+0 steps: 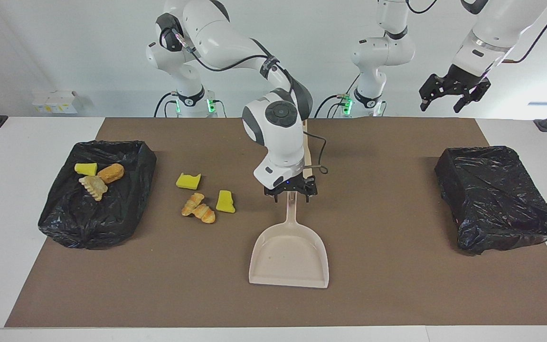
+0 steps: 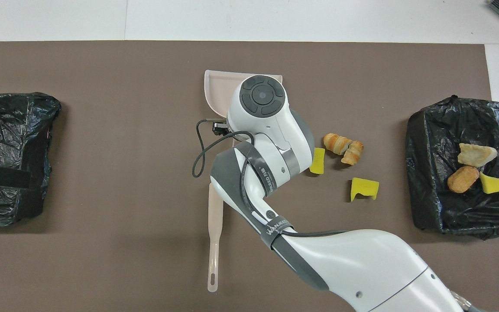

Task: Sweep and dump trash in bin
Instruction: 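Carry the dustpan to the mat center with the right gripper and release it, then reach the right gripper to the beige brush handle and grasp it, then carry the brush with the right gripper beside the bread pieces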

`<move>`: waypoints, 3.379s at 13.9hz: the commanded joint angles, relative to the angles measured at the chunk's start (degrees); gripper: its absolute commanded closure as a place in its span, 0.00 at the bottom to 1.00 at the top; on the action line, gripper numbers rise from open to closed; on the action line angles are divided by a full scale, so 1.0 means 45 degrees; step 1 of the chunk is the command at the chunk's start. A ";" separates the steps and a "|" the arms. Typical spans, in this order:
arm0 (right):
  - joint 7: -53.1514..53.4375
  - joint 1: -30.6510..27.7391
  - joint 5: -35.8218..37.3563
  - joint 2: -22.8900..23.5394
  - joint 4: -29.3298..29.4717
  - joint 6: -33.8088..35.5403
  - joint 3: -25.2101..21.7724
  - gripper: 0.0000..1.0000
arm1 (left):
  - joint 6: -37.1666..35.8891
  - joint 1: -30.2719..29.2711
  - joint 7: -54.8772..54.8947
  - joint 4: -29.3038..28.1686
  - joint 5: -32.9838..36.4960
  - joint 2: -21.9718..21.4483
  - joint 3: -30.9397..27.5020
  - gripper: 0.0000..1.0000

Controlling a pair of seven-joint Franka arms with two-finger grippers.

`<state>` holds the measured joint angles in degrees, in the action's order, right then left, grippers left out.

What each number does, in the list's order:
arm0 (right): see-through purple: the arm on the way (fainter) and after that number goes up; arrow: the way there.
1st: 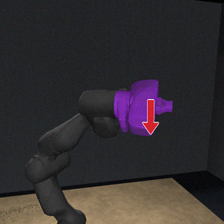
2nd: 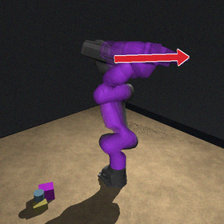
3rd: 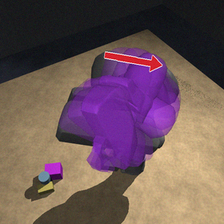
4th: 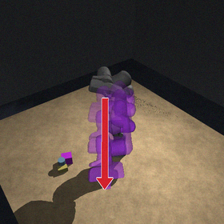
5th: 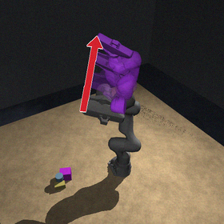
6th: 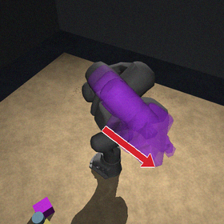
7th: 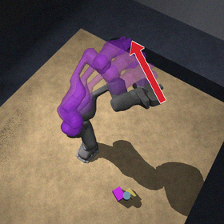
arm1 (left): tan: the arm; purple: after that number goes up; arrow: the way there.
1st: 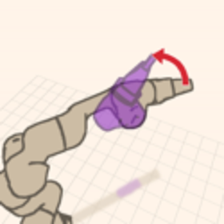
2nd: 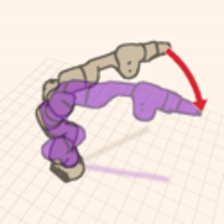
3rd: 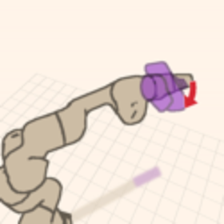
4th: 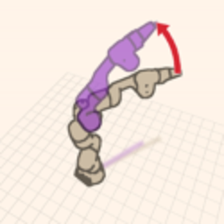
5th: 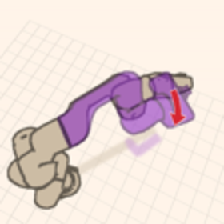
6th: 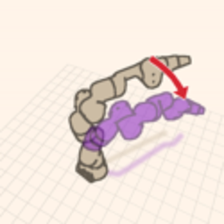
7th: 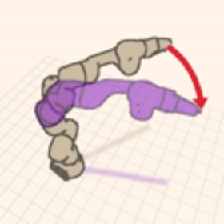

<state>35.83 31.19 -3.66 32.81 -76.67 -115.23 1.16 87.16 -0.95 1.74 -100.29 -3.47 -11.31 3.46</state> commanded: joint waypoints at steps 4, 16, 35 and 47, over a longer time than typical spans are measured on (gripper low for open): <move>0.0279 0.0448 -0.1159 -0.3537 -0.4831 -0.0057 0.0290 0.00 | -0.0130 0.0152 -0.0036 0.0118 0.0224 -0.0066 -0.0104 0.00; 0.2625 0.3965 -0.2038 -0.5396 -0.9288 -0.3200 0.0270 0.00 | -0.0149 0.0152 -0.0036 0.0118 0.0224 -0.0066 -0.0104 0.00; 0.3016 0.4163 -0.1980 -0.5414 -0.9584 -0.2389 0.0212 1.00 | -0.0130 0.0152 -0.0017 0.0118 0.0224 -0.0066 -0.0104 0.00; 0.2879 0.1137 0.0711 -0.8385 -0.9818 0.5351 0.0192 1.00 | -0.0130 0.0152 -0.0036 0.0118 0.0224 -0.0066 -0.0104 0.00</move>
<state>48.37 38.18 -4.05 -3.61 -119.60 -92.38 1.31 87.16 -0.95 1.74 -100.28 -3.47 -11.31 3.46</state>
